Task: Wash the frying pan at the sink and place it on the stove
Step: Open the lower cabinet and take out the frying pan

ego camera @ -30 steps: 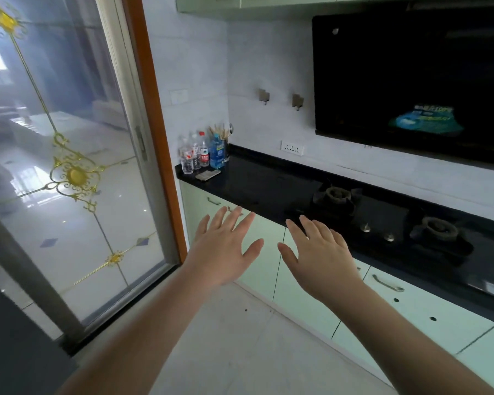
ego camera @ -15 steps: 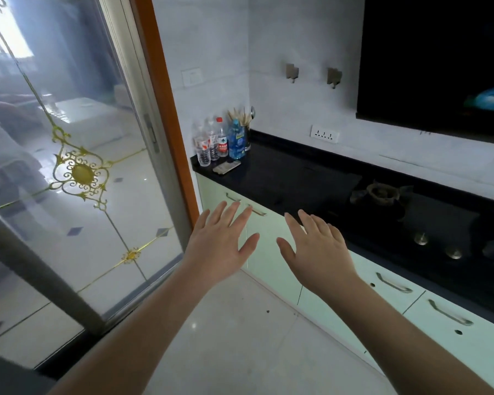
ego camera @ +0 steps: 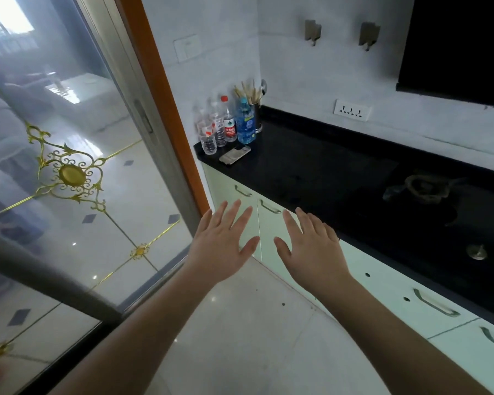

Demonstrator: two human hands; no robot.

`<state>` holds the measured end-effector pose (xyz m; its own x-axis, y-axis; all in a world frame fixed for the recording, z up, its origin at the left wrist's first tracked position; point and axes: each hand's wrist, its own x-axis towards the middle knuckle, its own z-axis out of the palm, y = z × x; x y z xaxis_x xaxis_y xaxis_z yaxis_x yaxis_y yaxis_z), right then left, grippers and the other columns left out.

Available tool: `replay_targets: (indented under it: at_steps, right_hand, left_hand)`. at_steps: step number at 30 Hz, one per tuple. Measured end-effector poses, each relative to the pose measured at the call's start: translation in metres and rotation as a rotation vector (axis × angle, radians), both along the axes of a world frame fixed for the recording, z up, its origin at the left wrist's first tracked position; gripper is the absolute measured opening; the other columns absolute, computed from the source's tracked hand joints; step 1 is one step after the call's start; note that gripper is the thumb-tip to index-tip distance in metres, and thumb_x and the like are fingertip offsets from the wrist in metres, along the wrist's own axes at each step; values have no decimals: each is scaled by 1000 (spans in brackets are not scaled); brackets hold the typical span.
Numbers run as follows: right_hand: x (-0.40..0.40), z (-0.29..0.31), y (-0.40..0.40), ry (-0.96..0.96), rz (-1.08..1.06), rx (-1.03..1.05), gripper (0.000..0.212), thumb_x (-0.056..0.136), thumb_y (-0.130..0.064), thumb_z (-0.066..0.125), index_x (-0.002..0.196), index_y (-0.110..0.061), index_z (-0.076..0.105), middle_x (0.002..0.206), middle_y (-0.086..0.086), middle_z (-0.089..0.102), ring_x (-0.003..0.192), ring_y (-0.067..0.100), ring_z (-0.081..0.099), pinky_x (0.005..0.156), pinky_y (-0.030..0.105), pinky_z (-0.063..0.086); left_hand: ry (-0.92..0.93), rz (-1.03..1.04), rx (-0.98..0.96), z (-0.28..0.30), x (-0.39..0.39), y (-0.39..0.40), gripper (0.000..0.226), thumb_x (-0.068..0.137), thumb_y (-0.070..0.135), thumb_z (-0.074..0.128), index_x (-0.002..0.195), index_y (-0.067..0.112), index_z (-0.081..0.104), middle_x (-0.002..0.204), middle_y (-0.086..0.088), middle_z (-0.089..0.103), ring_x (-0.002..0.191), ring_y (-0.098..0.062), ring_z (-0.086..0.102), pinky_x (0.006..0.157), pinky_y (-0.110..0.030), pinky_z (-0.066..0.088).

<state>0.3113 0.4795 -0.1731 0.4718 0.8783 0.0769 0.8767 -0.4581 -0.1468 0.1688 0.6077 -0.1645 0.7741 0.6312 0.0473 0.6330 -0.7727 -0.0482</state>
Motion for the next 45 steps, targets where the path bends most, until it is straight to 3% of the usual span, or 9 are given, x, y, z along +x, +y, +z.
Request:
replay_targets:
  at_steps: [11,22,27,34,40,45]
  right_hand:
    - [2,-35,105,17,-70,-83,64,97,-55,18,153,-25,11,161,4,15,147,24,14,117,42,14]
    - [-27,-65,217,58,-148,-171,67,96,-57,23,153,-23,10,162,4,8,147,24,10,117,42,15]
    - [-16,-77,236,53,-199,-176,65,97,-54,23,153,-22,13,162,5,8,147,25,11,117,42,15]
    - [21,-106,252,75,-268,-205,64,98,-53,24,152,-21,13,161,7,13,146,26,15,117,42,19]
    - [55,-141,279,179,-245,-223,65,98,-51,27,153,-19,12,161,8,8,147,27,11,118,43,19]
    - [68,-166,311,276,-228,-226,66,98,-52,30,153,-20,10,162,7,4,148,26,8,117,42,19]
  left_hand:
    - [-23,-107,-62,-45,14,116,76,87,70,-4,154,36,-1,164,4,-3,149,-22,-9,118,-43,-6]
    - [-5,-269,-124,-77,0,243,73,91,69,3,154,33,0,164,3,-3,150,-21,-9,121,-44,-1]
    - [-2,-332,-138,-100,25,268,72,92,68,3,154,31,-2,164,2,-3,150,-22,-9,116,-40,-8]
    - [44,-391,-124,-137,83,291,68,98,60,10,154,24,4,163,-1,9,150,-20,6,118,-40,9]
    - [176,-438,-85,-163,116,316,67,98,57,20,153,20,20,160,-6,23,147,-25,20,117,-42,23]
    - [268,-449,-120,-186,127,326,68,98,57,25,154,18,19,161,-8,19,148,-26,16,118,-45,23]
